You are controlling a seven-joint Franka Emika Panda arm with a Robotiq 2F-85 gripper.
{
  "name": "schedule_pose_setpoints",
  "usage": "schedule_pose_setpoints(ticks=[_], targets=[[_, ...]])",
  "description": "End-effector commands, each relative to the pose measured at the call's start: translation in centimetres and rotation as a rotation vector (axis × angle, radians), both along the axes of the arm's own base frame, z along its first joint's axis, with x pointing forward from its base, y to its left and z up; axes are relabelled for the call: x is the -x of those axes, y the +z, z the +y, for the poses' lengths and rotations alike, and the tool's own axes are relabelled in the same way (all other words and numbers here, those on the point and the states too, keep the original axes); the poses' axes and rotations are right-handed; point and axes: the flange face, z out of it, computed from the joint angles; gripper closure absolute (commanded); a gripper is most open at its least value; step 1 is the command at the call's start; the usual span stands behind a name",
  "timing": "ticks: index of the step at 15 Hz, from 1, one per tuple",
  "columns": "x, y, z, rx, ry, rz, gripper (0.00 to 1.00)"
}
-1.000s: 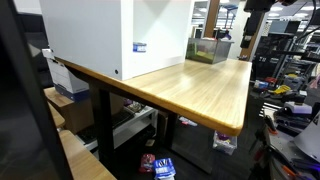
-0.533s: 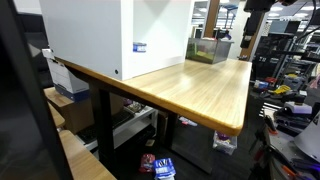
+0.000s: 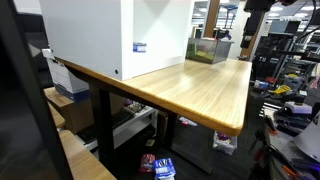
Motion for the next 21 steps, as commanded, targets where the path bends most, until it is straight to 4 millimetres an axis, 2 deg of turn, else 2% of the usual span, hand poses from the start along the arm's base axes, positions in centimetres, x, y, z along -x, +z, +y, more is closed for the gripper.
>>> schedule_pose_setpoints(ticks=[1,11,21], targets=[[0.0,0.1,0.0,0.000,0.000,0.001,0.00],[-0.1,-0.3,-0.1,-0.002,0.010,-0.006,0.00],[-0.5,-1.6,0.6,-0.003,0.026,-0.002,0.00]])
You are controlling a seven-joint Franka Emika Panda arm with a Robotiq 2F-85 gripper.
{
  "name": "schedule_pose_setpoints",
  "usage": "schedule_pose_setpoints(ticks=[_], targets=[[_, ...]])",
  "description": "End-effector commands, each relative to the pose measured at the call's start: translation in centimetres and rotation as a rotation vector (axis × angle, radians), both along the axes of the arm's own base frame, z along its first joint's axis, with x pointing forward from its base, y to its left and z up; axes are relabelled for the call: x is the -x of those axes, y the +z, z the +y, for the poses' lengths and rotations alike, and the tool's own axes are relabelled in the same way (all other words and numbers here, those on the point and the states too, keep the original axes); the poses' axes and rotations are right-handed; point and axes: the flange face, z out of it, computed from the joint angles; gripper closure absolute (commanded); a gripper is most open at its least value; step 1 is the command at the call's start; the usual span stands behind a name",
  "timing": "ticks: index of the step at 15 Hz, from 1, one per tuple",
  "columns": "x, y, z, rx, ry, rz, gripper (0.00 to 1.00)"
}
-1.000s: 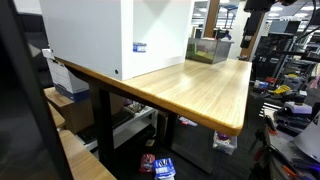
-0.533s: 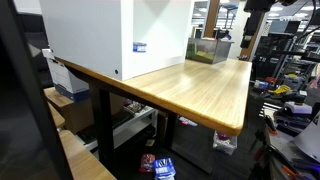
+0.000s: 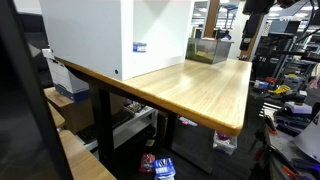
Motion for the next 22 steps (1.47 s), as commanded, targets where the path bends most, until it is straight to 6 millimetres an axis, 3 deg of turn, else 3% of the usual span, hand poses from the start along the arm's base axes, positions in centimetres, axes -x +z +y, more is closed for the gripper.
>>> schedule_pose_setpoints(ticks=[1,22], targets=[[-0.5,-1.0,0.5,0.000,0.022,-0.017,0.00],[-3.9,-3.3,2.0,0.004,0.064,-0.167,0.00]])
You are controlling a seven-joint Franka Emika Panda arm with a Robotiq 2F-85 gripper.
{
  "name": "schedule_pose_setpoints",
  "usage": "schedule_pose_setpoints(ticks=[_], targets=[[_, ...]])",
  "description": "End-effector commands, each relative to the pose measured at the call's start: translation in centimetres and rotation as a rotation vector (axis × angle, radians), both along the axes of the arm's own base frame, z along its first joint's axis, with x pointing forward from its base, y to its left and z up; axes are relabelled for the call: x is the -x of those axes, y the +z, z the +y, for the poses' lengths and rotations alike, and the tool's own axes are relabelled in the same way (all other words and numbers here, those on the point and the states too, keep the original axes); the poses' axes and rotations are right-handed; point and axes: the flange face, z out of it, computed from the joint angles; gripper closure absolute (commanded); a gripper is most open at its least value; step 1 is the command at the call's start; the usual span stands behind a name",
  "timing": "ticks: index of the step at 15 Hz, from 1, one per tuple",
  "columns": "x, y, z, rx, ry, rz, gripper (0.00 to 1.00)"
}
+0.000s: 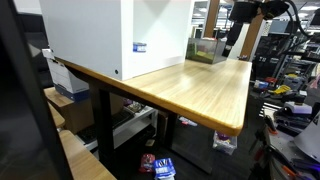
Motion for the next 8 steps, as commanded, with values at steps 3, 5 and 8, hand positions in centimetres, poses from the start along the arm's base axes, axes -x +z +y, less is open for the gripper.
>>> schedule_pose_setpoints(ticks=[3,5,8], targets=[[-1.5,-0.7,0.7,0.005,0.023,-0.066,0.00],[-1.9,-0.9,1.0,0.002,0.030,-0.086,0.00],[-2.4,-1.0,1.5,0.001,0.043,-0.110,0.00]])
